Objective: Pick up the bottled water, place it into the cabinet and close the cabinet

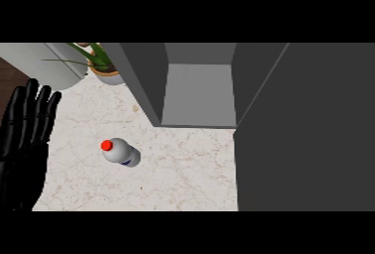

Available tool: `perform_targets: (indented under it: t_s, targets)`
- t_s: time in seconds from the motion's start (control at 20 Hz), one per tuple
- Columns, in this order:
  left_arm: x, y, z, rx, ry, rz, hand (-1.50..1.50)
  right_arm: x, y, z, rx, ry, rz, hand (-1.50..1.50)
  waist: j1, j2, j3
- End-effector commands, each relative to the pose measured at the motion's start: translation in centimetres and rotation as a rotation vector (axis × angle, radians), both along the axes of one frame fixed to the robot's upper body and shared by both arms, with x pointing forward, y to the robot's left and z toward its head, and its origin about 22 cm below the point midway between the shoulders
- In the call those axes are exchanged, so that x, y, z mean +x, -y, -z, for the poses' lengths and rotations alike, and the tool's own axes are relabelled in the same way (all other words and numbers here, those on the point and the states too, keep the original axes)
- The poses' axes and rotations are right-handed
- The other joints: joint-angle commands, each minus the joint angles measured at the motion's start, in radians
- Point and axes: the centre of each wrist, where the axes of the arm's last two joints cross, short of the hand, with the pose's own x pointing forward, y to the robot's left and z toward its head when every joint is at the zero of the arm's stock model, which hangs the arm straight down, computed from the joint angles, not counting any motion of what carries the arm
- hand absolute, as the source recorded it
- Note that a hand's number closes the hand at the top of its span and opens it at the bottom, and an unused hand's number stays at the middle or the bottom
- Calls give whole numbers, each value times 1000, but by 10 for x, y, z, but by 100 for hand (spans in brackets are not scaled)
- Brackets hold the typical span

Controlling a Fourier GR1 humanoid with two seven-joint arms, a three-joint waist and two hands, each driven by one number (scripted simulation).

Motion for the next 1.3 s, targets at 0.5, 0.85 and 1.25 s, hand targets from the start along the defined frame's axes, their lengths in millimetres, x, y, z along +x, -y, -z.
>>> perform_targets:
  t_s: [0.5, 0.85, 1.25]
  targets:
    - [-12, -24, 4, -206, -214, 707, -150, -45, -22, -10, 56, -99, -296, -150, -35, -31, -7]
    - [-37, -74, -47, -226, -237, 735, -150, -78, -26, -45, 45, -112, -275, -150, -23, -26, -7]
    - [-68, -87, -61, -214, -282, 696, -150, -95, -35, -62, 68, -130, -279, -150, -23, -26, -7]
